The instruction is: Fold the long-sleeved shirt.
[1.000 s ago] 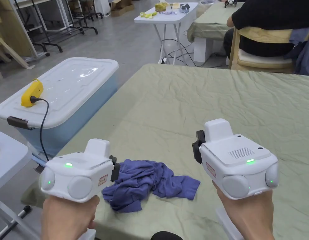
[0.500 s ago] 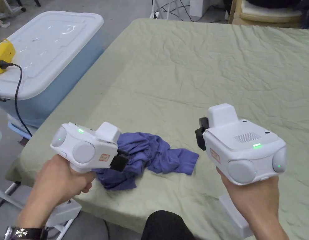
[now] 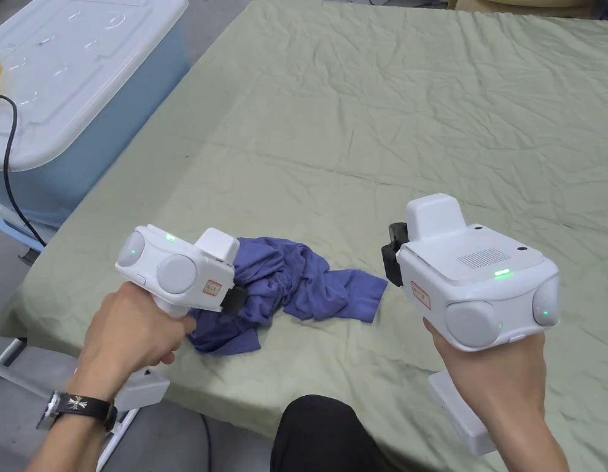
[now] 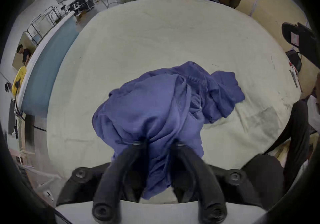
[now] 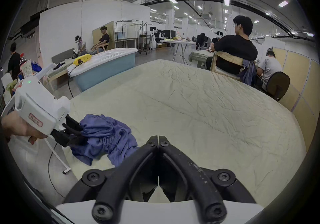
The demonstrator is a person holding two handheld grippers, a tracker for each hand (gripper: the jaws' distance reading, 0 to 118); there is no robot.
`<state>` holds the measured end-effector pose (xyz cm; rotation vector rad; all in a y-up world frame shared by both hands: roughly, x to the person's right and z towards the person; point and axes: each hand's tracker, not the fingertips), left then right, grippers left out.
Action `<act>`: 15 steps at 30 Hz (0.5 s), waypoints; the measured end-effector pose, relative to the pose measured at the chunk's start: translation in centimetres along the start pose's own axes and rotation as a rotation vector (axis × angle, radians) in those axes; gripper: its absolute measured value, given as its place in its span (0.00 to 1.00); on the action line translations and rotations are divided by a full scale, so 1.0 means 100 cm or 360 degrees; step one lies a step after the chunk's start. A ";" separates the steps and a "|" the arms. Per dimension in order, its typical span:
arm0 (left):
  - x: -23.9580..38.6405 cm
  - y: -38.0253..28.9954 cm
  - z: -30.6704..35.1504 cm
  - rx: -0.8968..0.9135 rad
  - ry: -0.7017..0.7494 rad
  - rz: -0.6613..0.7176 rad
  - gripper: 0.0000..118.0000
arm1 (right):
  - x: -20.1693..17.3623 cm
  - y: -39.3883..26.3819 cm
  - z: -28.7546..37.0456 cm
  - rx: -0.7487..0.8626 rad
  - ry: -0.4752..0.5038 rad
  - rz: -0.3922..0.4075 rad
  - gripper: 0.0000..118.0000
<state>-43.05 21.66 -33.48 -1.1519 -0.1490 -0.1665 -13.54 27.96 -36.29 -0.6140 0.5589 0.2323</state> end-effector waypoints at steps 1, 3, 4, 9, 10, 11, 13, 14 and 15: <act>0.000 -0.004 0.001 0.0051 0.0017 0.0030 0.13 | 0.000 0.000 0.002 -0.0002 0.0002 -0.0001 0.02; 0.001 -0.009 0.003 0.0058 -0.0009 0.0094 0.11 | 0.000 0.000 0.005 0.0005 -0.0006 0.0000 0.02; 0.003 -0.012 0.005 0.0067 -0.0005 0.0087 0.11 | 0.000 0.000 0.007 0.0010 -0.0008 -0.0002 0.02; 0.008 -0.016 0.034 0.0234 0.0014 0.0204 0.10 | 0.004 0.004 0.019 0.0044 -0.0009 -0.0013 0.02; 0.011 -0.016 0.043 0.0295 0.0025 0.0222 0.10 | 0.004 0.005 0.023 0.0055 -0.0010 -0.0015 0.02; 0.014 -0.015 0.052 0.0337 0.0031 0.0231 0.10 | 0.005 0.006 0.027 0.0071 -0.0014 -0.0020 0.02; 0.022 -0.010 0.076 0.0451 0.0085 0.0218 0.10 | 0.008 0.009 0.038 0.0110 -0.0024 -0.0037 0.02; 0.026 -0.006 0.089 0.0497 0.0095 0.0227 0.10 | 0.009 0.010 0.044 0.0126 -0.0025 -0.0042 0.02; 0.031 -0.002 0.103 0.0575 0.0106 0.0230 0.10 | 0.011 0.012 0.051 0.0145 -0.0028 -0.0045 0.02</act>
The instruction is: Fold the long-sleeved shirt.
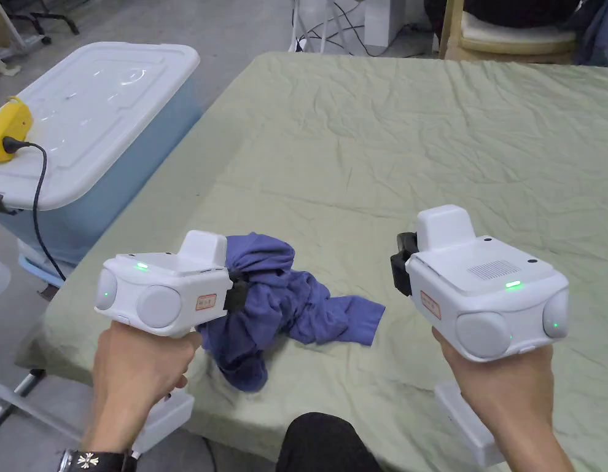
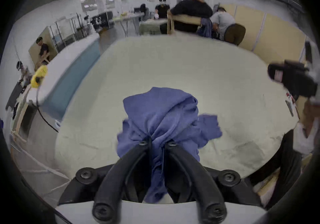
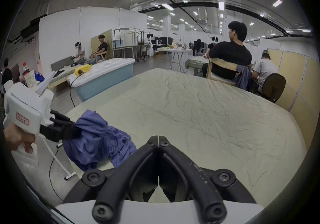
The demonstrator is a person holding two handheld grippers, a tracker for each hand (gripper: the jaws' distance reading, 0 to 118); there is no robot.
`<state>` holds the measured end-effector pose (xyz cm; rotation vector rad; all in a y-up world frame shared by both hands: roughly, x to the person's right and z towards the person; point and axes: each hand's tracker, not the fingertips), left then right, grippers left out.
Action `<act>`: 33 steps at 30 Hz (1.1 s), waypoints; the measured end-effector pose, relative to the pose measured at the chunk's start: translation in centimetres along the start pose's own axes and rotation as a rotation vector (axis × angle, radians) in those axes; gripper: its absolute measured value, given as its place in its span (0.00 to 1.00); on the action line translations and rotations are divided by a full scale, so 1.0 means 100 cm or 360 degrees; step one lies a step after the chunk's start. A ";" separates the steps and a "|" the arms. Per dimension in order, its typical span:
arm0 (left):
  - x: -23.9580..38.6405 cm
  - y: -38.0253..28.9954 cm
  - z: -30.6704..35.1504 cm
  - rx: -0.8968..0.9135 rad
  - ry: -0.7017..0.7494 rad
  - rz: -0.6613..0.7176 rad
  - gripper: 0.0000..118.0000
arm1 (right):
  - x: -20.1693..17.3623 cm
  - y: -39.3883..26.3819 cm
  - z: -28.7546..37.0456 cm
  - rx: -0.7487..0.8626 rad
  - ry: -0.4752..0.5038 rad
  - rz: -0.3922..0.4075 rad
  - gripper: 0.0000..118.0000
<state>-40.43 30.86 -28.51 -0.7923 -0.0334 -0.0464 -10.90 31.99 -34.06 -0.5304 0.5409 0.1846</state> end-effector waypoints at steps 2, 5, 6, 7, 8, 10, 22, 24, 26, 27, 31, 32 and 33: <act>0.009 0.018 0.026 0.0150 0.0017 0.0024 0.10 | 0.004 0.005 0.013 0.0045 -0.0026 -0.0001 0.02; 0.028 0.048 0.062 0.0368 0.0031 0.0028 0.10 | 0.012 0.013 0.034 0.0100 -0.0053 -0.0002 0.02; 0.033 0.058 0.074 0.0436 0.0033 0.0017 0.10 | 0.015 0.016 0.040 0.0122 -0.0064 -0.0007 0.02; 0.040 0.069 0.086 0.0515 0.0040 0.0024 0.10 | 0.019 0.019 0.048 0.0145 -0.0075 -0.0011 0.02; 0.045 0.079 0.097 0.0572 0.0040 0.0040 0.10 | 0.022 0.021 0.054 0.0160 -0.0082 -0.0014 0.02; 0.055 0.098 0.119 0.0712 0.0014 0.0079 0.10 | 0.029 0.025 0.067 0.0201 -0.0116 -0.0018 0.02; 0.142 0.151 0.138 0.0861 -0.0160 -0.0085 0.10 | 0.094 0.029 0.138 0.0371 -0.0369 -0.0150 0.02; 0.163 0.155 0.131 0.0878 -0.0250 -0.0100 0.10 | 0.112 0.026 0.154 0.0386 -0.0434 -0.0188 0.02; 0.185 0.162 0.123 0.0888 -0.0316 -0.0115 0.10 | 0.131 0.022 0.167 0.0395 -0.0492 -0.0221 0.02; 0.197 0.165 0.119 0.0893 -0.0344 -0.0127 0.10 | 0.141 0.019 0.174 0.0397 -0.0521 -0.0232 0.02; 0.243 0.182 0.105 0.0890 -0.0480 -0.0190 0.10 | 0.177 0.008 0.203 0.0400 -0.0687 -0.0269 0.01; 0.254 0.186 0.102 0.0895 -0.0514 -0.0205 0.10 | 0.187 0.005 0.210 0.0406 -0.0730 -0.0287 0.01; 0.267 0.191 0.098 0.0895 -0.0559 -0.0218 0.10 | 0.197 0.002 0.218 0.0412 -0.0775 -0.0311 0.02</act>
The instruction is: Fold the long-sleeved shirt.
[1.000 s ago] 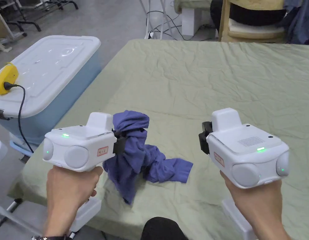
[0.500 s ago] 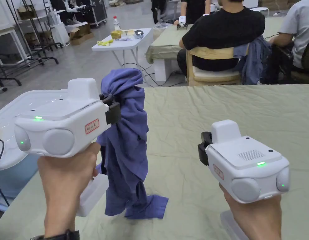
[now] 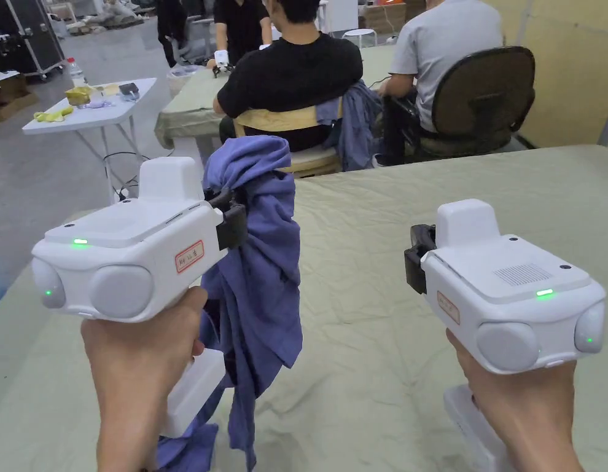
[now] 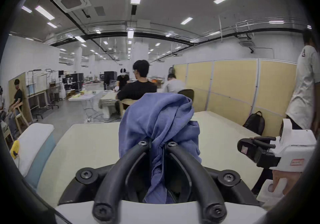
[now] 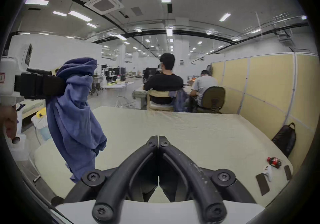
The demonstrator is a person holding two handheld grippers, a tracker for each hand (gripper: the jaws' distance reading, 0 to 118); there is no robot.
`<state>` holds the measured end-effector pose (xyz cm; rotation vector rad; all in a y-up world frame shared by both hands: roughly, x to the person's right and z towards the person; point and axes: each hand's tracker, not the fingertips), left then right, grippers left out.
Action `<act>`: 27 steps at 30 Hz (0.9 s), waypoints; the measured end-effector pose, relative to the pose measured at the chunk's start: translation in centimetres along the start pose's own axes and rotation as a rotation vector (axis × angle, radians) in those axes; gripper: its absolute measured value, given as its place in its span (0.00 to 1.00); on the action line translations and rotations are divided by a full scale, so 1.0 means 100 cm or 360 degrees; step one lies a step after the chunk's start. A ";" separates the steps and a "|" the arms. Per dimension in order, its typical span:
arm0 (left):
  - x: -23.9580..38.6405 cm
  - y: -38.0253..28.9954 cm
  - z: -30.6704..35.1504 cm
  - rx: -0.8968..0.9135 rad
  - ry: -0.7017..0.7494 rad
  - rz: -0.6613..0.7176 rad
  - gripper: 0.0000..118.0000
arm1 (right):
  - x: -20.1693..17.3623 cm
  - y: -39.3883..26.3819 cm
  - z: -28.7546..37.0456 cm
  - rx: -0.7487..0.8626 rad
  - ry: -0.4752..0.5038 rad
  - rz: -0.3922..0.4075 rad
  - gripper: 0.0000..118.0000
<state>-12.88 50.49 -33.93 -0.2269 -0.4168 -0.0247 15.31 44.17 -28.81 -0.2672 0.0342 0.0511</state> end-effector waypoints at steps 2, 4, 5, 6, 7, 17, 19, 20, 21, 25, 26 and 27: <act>0.016 0.005 -0.018 0.0001 -0.0062 -0.0006 0.10 | 0.022 0.000 0.004 -0.0003 -0.0047 -0.0035 0.02; 0.033 0.009 -0.036 -0.0004 -0.0109 -0.0033 0.10 | 0.043 -0.001 0.007 -0.0004 -0.0113 -0.0060 0.02; 0.041 0.011 -0.045 -0.0012 -0.0142 -0.0046 0.10 | 0.053 -0.003 0.009 -0.0006 -0.0150 -0.0070 0.02; 0.048 0.012 -0.053 -0.0012 -0.0170 -0.0048 0.10 | 0.061 -0.004 0.010 -0.0013 -0.0170 -0.0077 0.01; 0.055 0.013 -0.062 -0.0022 -0.0206 -0.0052 0.10 | 0.069 -0.006 0.011 -0.0016 -0.0193 -0.0089 0.02; 0.103 -0.023 -0.163 -0.0277 -0.0442 -0.0089 0.10 | 0.112 -0.047 -0.011 -0.0150 -0.0293 -0.0164 0.01; 0.109 -0.046 -0.188 -0.0399 -0.0463 -0.0114 0.10 | 0.114 -0.056 -0.017 -0.0184 -0.0293 -0.0173 0.02; 0.111 -0.061 -0.202 -0.0484 -0.0471 -0.0114 0.10 | 0.115 -0.061 -0.020 -0.0202 -0.0290 -0.0179 0.02; 0.114 -0.076 -0.213 -0.0557 -0.0480 -0.0127 0.10 | 0.116 -0.066 -0.024 -0.0217 -0.0288 -0.0185 0.02; 0.123 -0.143 -0.247 -0.0828 -0.0512 -0.0144 0.10 | 0.118 -0.087 -0.037 -0.0303 -0.0275 -0.0193 0.02; 0.125 -0.160 -0.253 -0.0900 -0.0527 -0.0141 0.10 | 0.118 -0.091 -0.040 -0.0323 -0.0271 -0.0195 0.02; 0.127 -0.174 -0.256 -0.0942 -0.0536 -0.0134 0.10 | 0.118 -0.095 -0.043 -0.0342 -0.0271 -0.0197 0.02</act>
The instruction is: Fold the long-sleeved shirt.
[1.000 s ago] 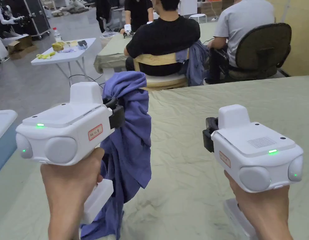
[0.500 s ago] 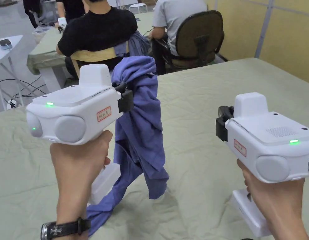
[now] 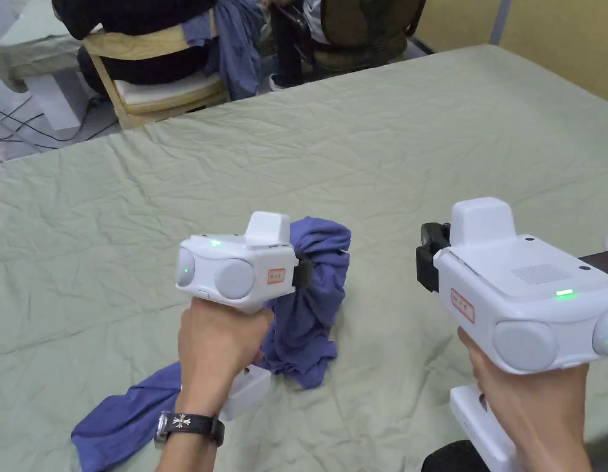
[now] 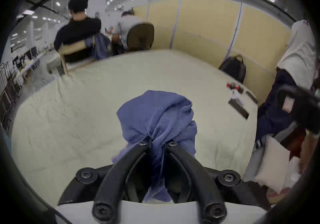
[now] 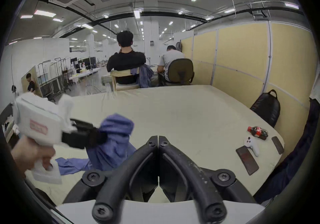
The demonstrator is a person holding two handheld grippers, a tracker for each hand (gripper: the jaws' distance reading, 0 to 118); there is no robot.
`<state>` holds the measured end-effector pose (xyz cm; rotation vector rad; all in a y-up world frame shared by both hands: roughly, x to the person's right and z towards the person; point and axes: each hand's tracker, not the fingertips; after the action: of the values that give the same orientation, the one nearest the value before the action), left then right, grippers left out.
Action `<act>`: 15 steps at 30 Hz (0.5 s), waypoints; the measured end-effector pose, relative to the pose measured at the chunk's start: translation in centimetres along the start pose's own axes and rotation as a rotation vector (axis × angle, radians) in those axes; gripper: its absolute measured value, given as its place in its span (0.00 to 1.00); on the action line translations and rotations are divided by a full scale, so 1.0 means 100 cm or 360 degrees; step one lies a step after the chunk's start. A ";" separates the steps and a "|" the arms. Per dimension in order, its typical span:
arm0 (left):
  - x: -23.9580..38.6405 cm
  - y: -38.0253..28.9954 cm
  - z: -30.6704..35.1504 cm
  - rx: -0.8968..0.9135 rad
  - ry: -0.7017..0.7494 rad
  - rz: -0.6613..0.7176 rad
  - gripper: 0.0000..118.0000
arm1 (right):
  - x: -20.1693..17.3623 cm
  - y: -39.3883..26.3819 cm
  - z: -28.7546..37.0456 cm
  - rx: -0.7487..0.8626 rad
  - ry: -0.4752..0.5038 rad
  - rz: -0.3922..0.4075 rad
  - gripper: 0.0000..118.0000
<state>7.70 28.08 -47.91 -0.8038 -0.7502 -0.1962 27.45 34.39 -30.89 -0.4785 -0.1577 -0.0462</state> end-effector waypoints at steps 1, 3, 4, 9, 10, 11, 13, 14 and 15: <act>0.000 -0.008 -0.010 -0.0049 -0.0019 0.0016 0.10 | 0.000 -0.003 -0.003 -0.0015 -0.0001 0.0001 0.02; 0.000 -0.021 -0.024 -0.0136 -0.0051 0.0030 0.10 | 0.000 -0.008 -0.008 -0.0039 0.0007 0.0000 0.01; 0.000 -0.026 -0.029 -0.0161 -0.0077 0.0028 0.11 | 0.000 -0.009 -0.009 -0.0048 0.0008 -0.0002 0.02; 0.001 -0.031 -0.028 -0.0066 -0.0071 0.0073 0.48 | -0.002 -0.010 -0.009 -0.0067 0.0017 0.0001 0.02; -0.001 -0.029 -0.024 -0.0054 -0.0078 0.0115 0.52 | -0.004 -0.009 -0.008 -0.0066 0.0019 0.0001 0.02; 0.001 -0.028 -0.015 -0.0031 -0.0069 0.0132 0.52 | -0.005 -0.008 -0.006 -0.0063 0.0022 0.0003 0.02; 0.001 -0.026 0.005 0.0076 -0.0015 0.0149 0.52 | -0.009 -0.006 -0.003 -0.0051 0.0032 0.0003 0.02; 0.001 -0.026 0.019 0.0133 0.0049 0.0154 0.52 | -0.011 -0.004 -0.001 -0.0041 0.0039 0.0002 0.02; 0.000 -0.026 0.032 0.0180 0.0101 0.0152 0.52 | -0.014 -0.004 0.000 -0.0034 0.0047 0.0002 0.02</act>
<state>4.91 28.55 -44.93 -0.7210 -0.6556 -0.0923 26.09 34.08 -30.95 -0.4990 -0.1282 -0.0535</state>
